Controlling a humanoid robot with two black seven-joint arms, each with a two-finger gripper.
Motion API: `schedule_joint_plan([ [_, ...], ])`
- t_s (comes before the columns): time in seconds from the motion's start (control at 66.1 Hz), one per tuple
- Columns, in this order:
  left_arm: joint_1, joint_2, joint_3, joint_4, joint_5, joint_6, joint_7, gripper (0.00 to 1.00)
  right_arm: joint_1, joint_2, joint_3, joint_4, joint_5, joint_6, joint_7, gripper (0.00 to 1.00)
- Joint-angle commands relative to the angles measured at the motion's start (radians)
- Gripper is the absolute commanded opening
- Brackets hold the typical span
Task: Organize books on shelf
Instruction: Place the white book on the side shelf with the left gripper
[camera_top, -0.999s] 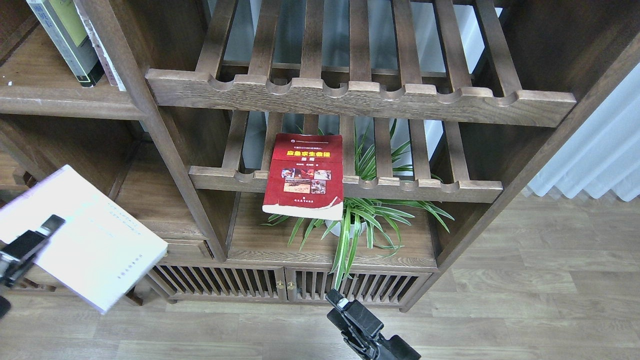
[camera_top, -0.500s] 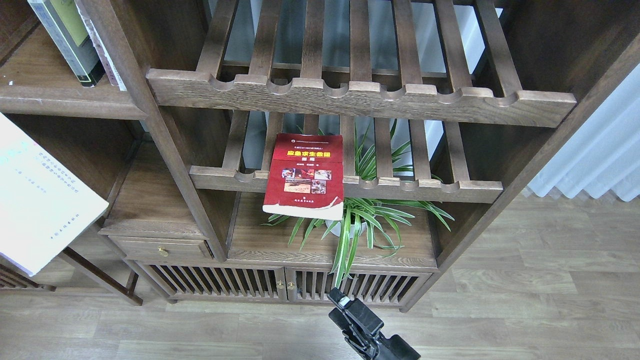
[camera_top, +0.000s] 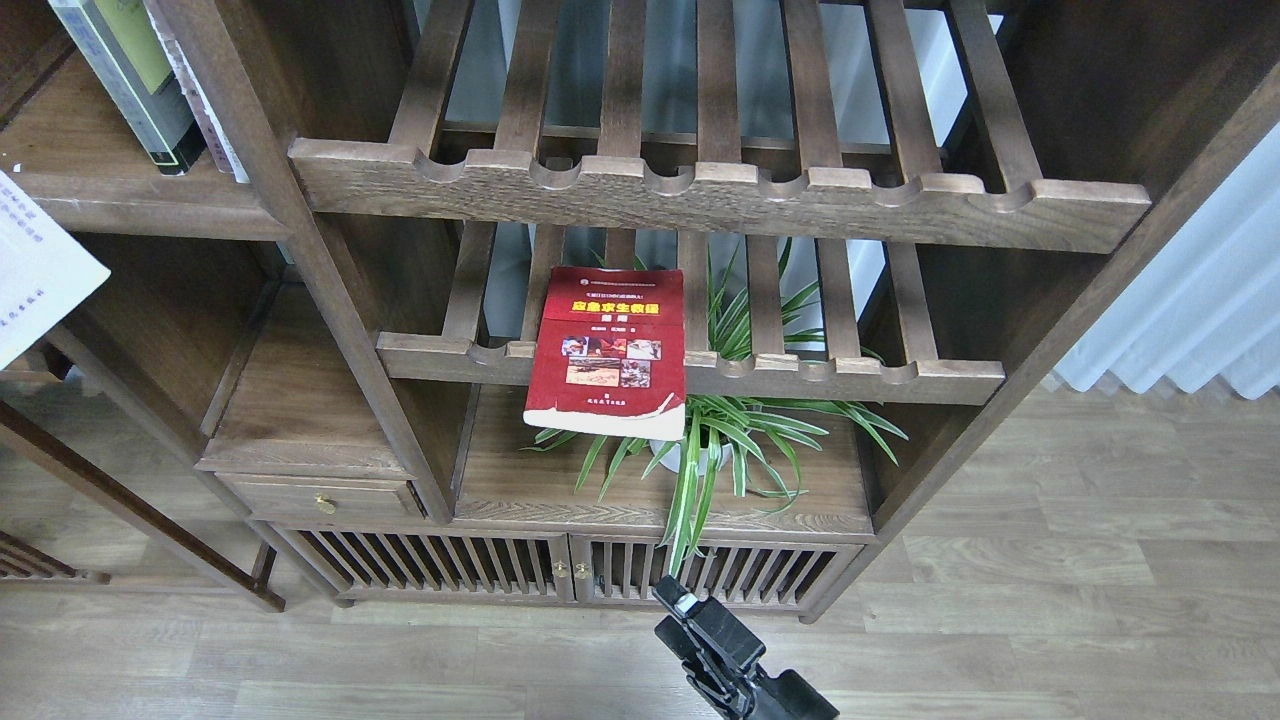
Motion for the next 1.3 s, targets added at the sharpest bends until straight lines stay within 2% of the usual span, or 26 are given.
schedule_joint_plan([
  [0.0,-0.087,-0.004,0.006,0.003,0.067,0.0,0.0,0.05,0.0,0.0,0.001,0.0,0.0,0.0,0.002,0.88],
  [0.288,-0.246,-0.019,0.058,0.043,0.188,0.0,0.0,0.05,0.006,0.0,0.019,0.0,0.002,0.0,0.003,0.88],
  [0.727,-0.314,-0.01,0.078,0.112,0.279,0.0,-0.003,0.05,0.018,0.0,0.021,0.0,0.003,0.0,0.003,0.88],
  [0.878,-0.39,-0.011,0.098,0.168,0.316,0.0,-0.003,0.05,0.018,0.002,0.021,0.0,0.003,0.0,0.003,0.88],
  [1.06,-0.588,-0.008,0.242,0.273,0.346,0.0,-0.003,0.05,0.018,0.016,0.022,0.001,0.003,0.0,0.003,0.88],
  [1.287,-0.693,-0.008,0.374,0.287,0.352,0.0,-0.005,0.05,0.018,0.031,0.046,0.003,0.003,0.0,0.003,0.89],
])
